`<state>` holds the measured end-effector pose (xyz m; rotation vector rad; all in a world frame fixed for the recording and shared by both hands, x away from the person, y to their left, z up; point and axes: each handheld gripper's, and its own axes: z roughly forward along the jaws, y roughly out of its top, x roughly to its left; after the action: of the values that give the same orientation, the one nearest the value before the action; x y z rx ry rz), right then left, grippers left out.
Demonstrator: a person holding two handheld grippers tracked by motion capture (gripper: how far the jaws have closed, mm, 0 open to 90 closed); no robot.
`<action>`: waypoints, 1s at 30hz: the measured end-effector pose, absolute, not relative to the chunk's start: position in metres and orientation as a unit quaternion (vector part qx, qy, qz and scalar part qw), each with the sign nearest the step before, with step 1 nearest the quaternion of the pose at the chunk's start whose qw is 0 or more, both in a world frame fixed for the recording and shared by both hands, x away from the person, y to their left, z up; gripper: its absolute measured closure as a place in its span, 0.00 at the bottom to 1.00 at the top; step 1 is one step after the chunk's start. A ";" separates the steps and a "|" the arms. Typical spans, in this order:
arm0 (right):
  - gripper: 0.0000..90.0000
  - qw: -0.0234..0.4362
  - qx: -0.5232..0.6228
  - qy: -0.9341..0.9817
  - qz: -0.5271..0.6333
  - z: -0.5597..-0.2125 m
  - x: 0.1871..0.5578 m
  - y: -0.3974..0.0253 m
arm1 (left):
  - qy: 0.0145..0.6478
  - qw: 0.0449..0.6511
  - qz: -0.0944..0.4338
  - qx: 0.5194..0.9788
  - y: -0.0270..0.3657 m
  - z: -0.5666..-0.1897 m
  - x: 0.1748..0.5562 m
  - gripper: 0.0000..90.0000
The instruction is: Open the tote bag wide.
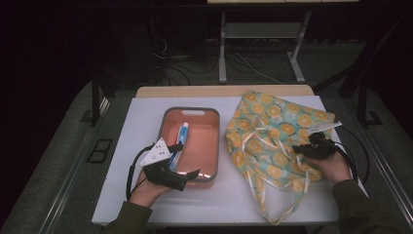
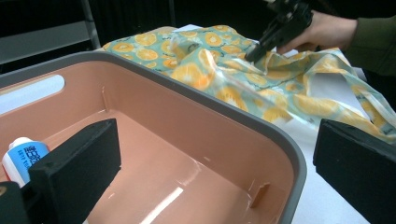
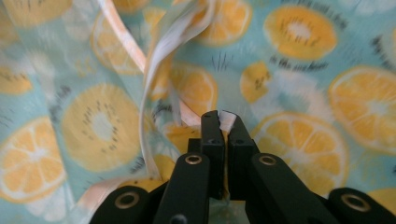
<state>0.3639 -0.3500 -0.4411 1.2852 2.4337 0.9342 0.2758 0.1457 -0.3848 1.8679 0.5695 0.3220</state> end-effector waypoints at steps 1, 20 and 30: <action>0.96 0.112 0.440 0.834 0.314 -0.443 0.364 -0.350 | 0.240 0.549 0.136 0.789 0.146 -0.385 0.276 0.00; 0.52 0.113 0.326 0.847 0.404 -0.383 0.319 -0.301 | 0.239 0.548 0.136 0.790 0.145 -0.385 0.275 0.00; 0.43 0.092 0.303 0.901 0.297 -0.436 0.335 -0.280 | 0.239 0.548 0.136 0.790 0.145 -0.384 0.275 0.00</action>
<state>0.3349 -0.2800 -0.4362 0.9012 2.6748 0.8822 0.2754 0.1446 -0.3845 1.8705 0.5652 0.3225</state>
